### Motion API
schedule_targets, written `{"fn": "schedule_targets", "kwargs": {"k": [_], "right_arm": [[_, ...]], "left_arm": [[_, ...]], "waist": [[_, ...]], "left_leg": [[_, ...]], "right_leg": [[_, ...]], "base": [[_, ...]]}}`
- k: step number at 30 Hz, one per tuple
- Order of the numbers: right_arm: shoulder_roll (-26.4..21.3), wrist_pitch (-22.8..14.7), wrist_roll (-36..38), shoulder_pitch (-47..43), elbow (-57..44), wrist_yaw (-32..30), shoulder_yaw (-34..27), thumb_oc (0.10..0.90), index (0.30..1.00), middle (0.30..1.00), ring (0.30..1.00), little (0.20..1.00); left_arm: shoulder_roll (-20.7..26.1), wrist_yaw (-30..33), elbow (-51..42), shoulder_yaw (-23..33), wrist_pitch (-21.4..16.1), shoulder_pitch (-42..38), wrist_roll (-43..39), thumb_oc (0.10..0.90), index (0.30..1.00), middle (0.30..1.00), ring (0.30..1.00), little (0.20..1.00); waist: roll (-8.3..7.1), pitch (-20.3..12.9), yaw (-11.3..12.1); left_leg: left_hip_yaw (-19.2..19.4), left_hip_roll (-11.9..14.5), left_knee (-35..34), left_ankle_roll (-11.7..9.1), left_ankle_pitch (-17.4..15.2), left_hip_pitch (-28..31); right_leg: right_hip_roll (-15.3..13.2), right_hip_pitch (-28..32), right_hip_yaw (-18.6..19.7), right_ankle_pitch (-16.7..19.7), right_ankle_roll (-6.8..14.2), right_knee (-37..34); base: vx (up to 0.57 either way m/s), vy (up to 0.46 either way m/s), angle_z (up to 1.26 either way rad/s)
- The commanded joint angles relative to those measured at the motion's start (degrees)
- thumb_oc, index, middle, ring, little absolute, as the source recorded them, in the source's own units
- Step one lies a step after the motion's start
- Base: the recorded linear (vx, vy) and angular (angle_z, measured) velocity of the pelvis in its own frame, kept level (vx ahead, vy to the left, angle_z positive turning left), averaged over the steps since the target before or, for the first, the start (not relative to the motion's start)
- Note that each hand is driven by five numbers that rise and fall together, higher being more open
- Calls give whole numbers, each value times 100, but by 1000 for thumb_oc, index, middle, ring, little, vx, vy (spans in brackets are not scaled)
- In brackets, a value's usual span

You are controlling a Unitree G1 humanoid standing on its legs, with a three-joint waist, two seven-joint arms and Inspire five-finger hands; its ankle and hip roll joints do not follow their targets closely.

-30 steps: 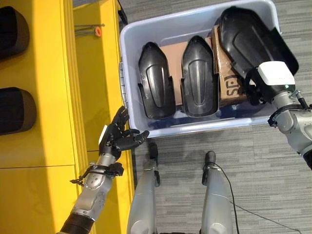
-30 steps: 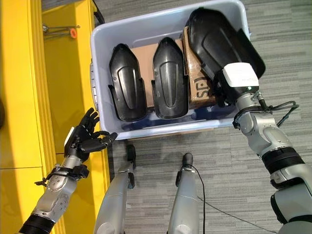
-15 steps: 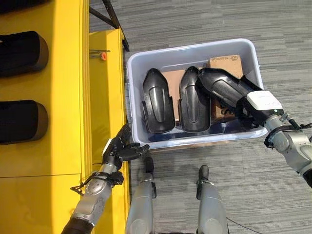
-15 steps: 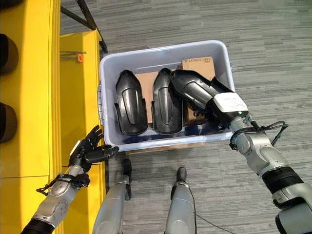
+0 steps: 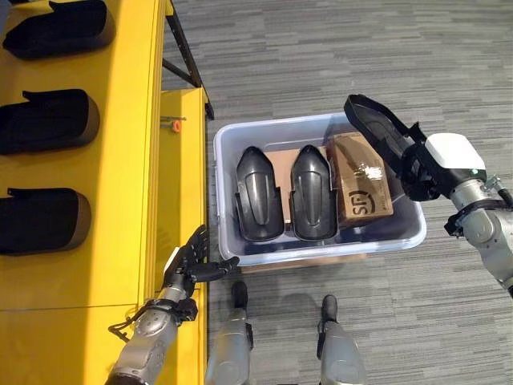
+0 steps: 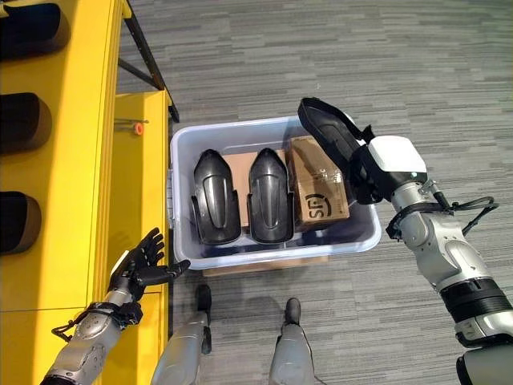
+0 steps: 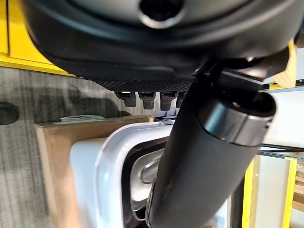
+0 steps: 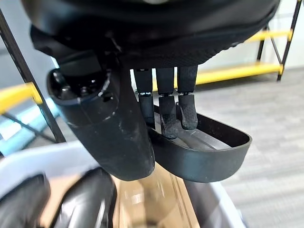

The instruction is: Move parts from the plastic box to the shelf.

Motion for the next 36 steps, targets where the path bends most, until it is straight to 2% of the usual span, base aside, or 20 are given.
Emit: {"fn": "schedule_targets", "kwargs": {"k": [1, 13, 21, 25, 27, 29, 32, 34, 35, 36], "right_arm": [[-254, -92, 230, -282, -250, -588, -288, 400, 300, 300, 300, 300], [23, -97, 398, -397, -530, -656, -360, 400, 300, 300, 300, 300], [235, -49, 499, -951, -398, -716, 44, 400, 300, 300, 300, 300], [320, -83, 641, -1425, -240, -762, 357, 400, 300, 300, 300, 300], [364, -123, 757, -1755, -209, -801, 554, 400, 300, 300, 300, 300], [346, -160, 863, -2012, -231, -866, 656, 400, 300, 300, 300, 300], [258, -220, 1015, -2469, -230, -966, 840, 400, 300, 300, 300, 300], [108, -207, 1095, -2736, -165, -1003, 983, 400, 300, 300, 300, 300], [73, -219, 1135, -2803, -158, -1019, 1017, 400, 300, 300, 300, 300], [65, -231, 1164, -2808, -182, -1019, 1027, 400, 300, 300, 300, 300]], "left_arm": [[-41, -95, -26, -51, -345, 169, 173, 900, 1000, 1000, 1000, 1000], [-262, 6, 7, 4, -278, 283, 260, 900, 1000, 1000, 1000, 1000], [-298, 145, 13, -2, -284, 227, 243, 900, 1000, 1000, 1000, 1000], [-324, 221, 52, 28, -247, 327, 196, 900, 1000, 1000, 1000, 1000], [-351, 276, 61, 143, -266, 415, 144, 900, 1000, 1000, 1000, 1000], [-358, 324, 72, 211, -281, 443, 89, 900, 1000, 1000, 1000, 1000], [-351, 387, 130, 290, -306, 459, -6, 900, 1000, 1000, 1000, 1000], [-338, 404, 180, 273, -345, 416, -42, 900, 1000, 1000, 1000, 1000], [-309, 387, 190, 264, -366, 379, -44, 900, 1000, 1000, 1000, 1000], [-261, 359, 195, 249, -376, 337, -23, 900, 1000, 1000, 1000, 1000]], "waist": [[-212, -1417, 91], [-232, -1975, 132], [-161, -2077, 177], [-52, -2005, 260], [31, -1908, 297], [115, -1767, 373], [238, -1570, 564], [242, -1473, 607], [202, -1453, 601], [124, -1458, 563]], "left_leg": [[18, 447, 22, -171, -759, 552], [70, 565, -374, -204, -637, 1053], [19, 649, -275, -213, -681, 1213], [-118, 862, -44, -278, -599, 1168], [-208, 1027, 15, -336, -456, 1070], [-344, 1155, 84, -412, -161, 863], [-564, 1318, -225, -687, 784, 449], [-464, 1182, -299, -687, 1171, 188], [-363, 1086, -211, -636, 1167, 73], [-29, 1073, 128, -578, 974, 62]], "right_leg": [[-1, -534, 16, 166, -12, 84], [92, -109, -43, 60, 0, -34], [207, 5, 7, -204, -87, 225], [423, 27, -9, -556, -259, 578], [580, -63, -55, -690, -388, 766], [731, -184, -143, -742, -500, 847], [896, -333, -414, -766, -619, 696], [750, -395, -708, -722, -665, 602], [656, -433, -831, -646, -666, 511], [540, -481, -996, -555, -686, 396]], "base": [[36, 2, -7], [17, -4, -1], [6, -29, -1], [-26, -141, 1], [-102, -223, 9], [-161, -218, 2], [-206, -198, 21], [-185, -115, 79], [-226, -165, 117], [-217, -196, 104]]}}
